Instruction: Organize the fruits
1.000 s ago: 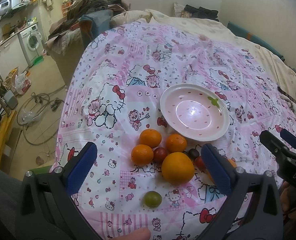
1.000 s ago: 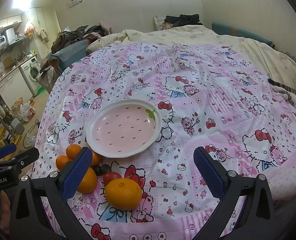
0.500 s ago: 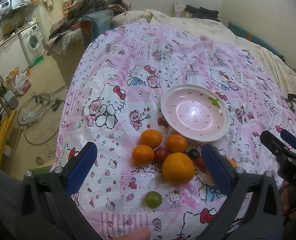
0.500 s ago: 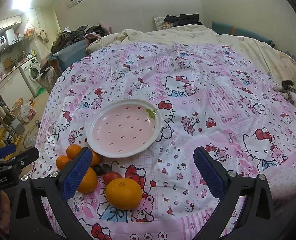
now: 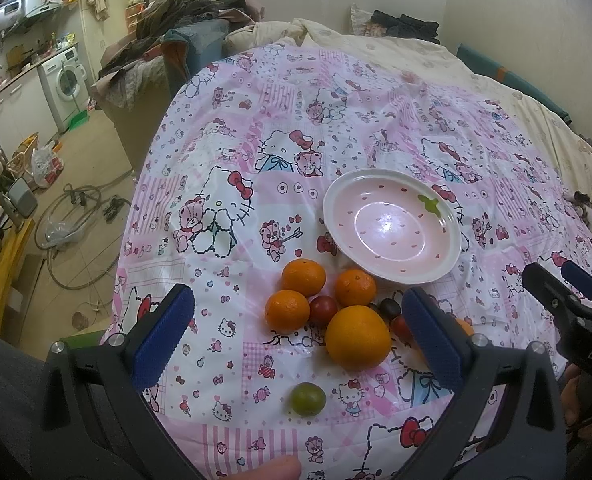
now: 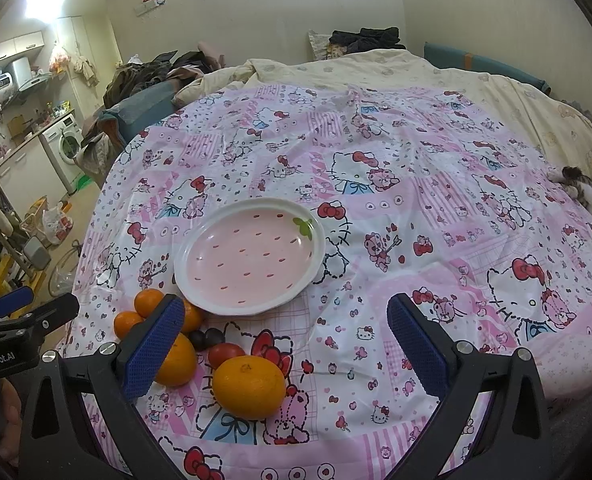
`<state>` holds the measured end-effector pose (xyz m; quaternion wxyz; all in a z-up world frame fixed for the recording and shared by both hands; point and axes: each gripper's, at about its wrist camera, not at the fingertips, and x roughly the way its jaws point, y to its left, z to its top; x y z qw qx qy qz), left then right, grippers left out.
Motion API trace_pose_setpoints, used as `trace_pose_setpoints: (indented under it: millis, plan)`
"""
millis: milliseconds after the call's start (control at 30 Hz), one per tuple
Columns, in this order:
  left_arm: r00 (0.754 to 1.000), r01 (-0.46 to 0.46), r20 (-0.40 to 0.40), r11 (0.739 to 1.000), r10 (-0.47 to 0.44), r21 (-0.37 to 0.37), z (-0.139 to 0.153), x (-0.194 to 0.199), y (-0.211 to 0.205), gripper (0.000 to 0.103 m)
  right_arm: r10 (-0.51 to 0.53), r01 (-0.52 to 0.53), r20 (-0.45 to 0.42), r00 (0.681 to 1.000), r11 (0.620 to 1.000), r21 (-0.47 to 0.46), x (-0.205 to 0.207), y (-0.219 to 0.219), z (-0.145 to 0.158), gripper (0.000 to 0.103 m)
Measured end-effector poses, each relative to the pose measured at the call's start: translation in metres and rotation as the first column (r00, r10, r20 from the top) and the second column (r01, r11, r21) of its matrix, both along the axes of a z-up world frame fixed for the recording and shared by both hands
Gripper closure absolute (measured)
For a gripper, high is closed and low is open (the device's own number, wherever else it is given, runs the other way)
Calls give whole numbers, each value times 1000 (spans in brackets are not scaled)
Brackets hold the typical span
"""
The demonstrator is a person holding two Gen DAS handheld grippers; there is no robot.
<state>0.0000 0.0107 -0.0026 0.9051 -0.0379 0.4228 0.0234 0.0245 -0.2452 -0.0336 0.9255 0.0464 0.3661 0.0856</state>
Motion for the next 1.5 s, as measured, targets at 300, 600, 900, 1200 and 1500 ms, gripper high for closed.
trace_pose_setpoints:
  millis: [300,600,900,1200,1500]
  plan:
    - [1000,-1,-3,1000,1,2,0,0,-1,1,1,-1,-1,1000,1000,2,0,0,0,0]
    - [1000,-2,-6,1000,2,-2,0,0,1,1,33,-30,-71,997,998,50,3,4,-8,0]
    - [1000,-8,-15,1000,8,-8,-3,1,-2,1,93,-78,-402,911,996,53,26,21,-76,0]
    - [1000,-15,-23,1000,15,-20,-3,4,-4,1,187,-193,-464,866,981,34,22,54,-102,39]
    - [999,-26,-31,999,25,-31,-2,3,2,1,192,-169,-453,871,981,91,24,41,-95,44]
